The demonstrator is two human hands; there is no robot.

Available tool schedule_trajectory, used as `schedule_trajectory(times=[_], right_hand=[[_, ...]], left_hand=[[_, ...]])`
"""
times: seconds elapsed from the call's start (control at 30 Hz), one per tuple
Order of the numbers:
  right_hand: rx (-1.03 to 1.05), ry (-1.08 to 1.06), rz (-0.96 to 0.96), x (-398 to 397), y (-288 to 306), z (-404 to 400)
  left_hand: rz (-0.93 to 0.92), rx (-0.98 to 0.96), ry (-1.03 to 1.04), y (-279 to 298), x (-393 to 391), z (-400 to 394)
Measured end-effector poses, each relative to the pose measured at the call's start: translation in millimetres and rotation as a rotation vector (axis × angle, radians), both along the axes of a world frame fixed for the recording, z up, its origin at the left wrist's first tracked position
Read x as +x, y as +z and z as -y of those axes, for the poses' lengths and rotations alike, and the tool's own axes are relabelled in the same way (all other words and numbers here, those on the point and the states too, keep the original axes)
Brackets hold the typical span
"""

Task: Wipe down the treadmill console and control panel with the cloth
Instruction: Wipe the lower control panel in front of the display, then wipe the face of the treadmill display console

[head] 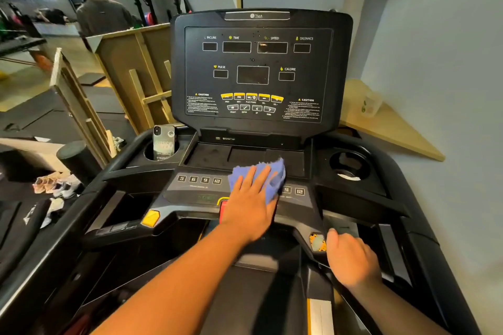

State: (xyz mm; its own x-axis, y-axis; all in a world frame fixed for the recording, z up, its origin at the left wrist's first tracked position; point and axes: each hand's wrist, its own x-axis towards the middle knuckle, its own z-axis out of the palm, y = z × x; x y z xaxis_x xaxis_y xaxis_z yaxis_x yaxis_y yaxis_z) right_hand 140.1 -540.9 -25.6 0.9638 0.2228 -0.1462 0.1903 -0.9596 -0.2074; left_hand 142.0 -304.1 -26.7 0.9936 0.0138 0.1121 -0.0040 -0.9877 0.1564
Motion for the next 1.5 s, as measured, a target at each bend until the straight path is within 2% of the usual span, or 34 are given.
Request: schedule_trajectory(times=[0.07, 0.2, 0.27, 0.33, 0.4, 0.47, 0.5, 0.63, 0.83, 0.97, 1.1, 1.17, 1.23, 1.27, 1.33, 1.37, 1.4, 1.43, 1.47, 1.5], right_hand=[[-0.011, 0.007, 0.031, 1.6, -2.6, 0.8], [-0.179, 0.18, 0.089, -0.1, -2.8, 0.7], [-0.251, 0.205, 0.086, -0.5, -2.1, 1.1], [-0.272, 0.214, 0.075, 0.3, -0.4, -0.6], [-0.27, 0.222, 0.058, 0.5, -1.4, 0.9], [-0.248, 0.193, 0.049, 2.7, -4.3, 1.9], [-0.247, 0.204, 0.052, 1.8, -4.1, 1.7], [-0.257, 0.198, 0.042, 4.1, -3.9, -0.4], [-0.264, 0.178, -0.053, 6.5, -3.2, -3.0], [-0.081, -0.018, -0.149, 11.6, 1.9, -6.5], [0.064, -0.089, -0.142, 16.7, 13.5, -8.8], [0.243, -0.172, 0.099, 26.3, 25.9, -15.9], [0.336, -0.254, 0.312, 45.8, 34.4, -19.7], [0.337, -0.257, 0.347, 58.4, 38.3, -23.1], [0.337, -0.255, 0.337, 86.6, 45.2, -30.9], [0.345, -0.262, 0.307, 99.9, 45.7, -33.1], [0.345, -0.289, 0.248, 108.9, 49.0, -39.2], [0.354, -0.305, 0.186, 119.2, 47.1, -43.4], [0.347, -0.323, 0.13, 124.7, 46.0, -49.6], [0.34, -0.33, 0.094, 129.9, 42.2, -55.2]], left_hand=[[-0.038, -0.041, 0.045, 4.1, 5.7, 17.6], [0.021, 0.134, -0.297, -13.3, -17.6, 42.0], [0.039, 0.165, -0.365, -15.7, -24.6, 24.0], [0.063, 0.126, -0.307, -15.1, -20.2, -0.2], [0.065, 0.027, -0.129, -7.9, -5.2, -17.6], [0.011, -0.089, 0.045, -1.5, 9.6, -12.8], [0.015, -0.093, 0.059, 0.2, 13.2, -2.0], [0.042, 0.052, -0.207, -11.4, -1.6, 41.6], [0.011, 0.046, -0.305, -11.3, -37.5, 35.3], [-0.07, -0.105, -0.3, 0.3, -58.2, 11.6], [-0.054, -0.573, -0.178, 32.9, -66.1, -16.0], [-0.036, -0.875, -0.029, 60.4, -51.1, -31.8], [-0.082, -1.139, 0.276, 85.3, -38.1, -53.0], [-0.104, -1.259, 0.412, 93.9, -29.5, -69.1], [-0.061, -1.582, 0.541, 114.7, -19.5, -100.1], [0.056, -1.703, 0.629, 126.7, -9.5, -110.6], [0.257, -1.768, 0.81, 134.1, 4.0, -127.3], [0.619, -1.672, 1.108, 135.2, 28.9, -149.7], [0.97, -1.329, 1.44, 144.0, 75.8, -175.0], [1.194, -0.965, 1.71, 160.0, 115.5, -196.0]])
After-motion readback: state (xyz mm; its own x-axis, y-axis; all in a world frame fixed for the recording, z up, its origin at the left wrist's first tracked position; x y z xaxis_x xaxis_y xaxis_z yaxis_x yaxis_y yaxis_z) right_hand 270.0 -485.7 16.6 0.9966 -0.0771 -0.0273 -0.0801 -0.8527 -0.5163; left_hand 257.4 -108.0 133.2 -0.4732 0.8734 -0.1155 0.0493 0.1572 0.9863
